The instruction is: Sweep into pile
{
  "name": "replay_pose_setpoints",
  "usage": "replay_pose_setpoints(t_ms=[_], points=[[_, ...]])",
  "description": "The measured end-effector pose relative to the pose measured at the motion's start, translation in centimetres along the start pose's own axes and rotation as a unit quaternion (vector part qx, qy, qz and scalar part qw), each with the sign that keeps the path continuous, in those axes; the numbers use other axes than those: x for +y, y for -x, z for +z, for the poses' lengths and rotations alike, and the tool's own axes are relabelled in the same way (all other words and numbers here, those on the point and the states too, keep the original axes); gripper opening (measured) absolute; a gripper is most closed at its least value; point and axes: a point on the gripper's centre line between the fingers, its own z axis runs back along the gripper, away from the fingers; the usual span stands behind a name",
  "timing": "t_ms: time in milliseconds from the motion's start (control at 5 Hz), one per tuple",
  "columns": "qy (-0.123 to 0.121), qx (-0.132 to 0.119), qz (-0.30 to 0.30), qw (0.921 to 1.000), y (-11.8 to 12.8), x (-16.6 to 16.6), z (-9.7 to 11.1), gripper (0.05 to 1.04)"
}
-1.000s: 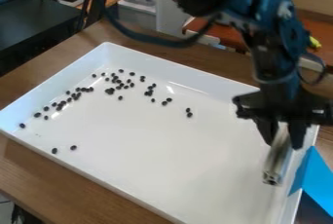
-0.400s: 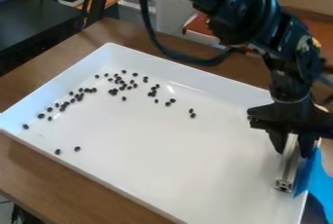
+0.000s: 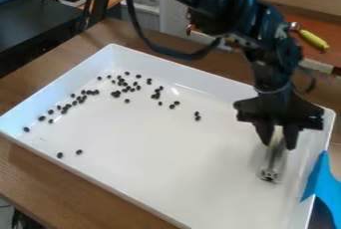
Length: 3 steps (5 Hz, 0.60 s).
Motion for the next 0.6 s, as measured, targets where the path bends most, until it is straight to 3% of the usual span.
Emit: replay_pose_setpoints(t_ms=[600], points=[[-0.024, 0.007, 0.012, 0.9996, -1.0, 7.1, 1.3, 0.370]])
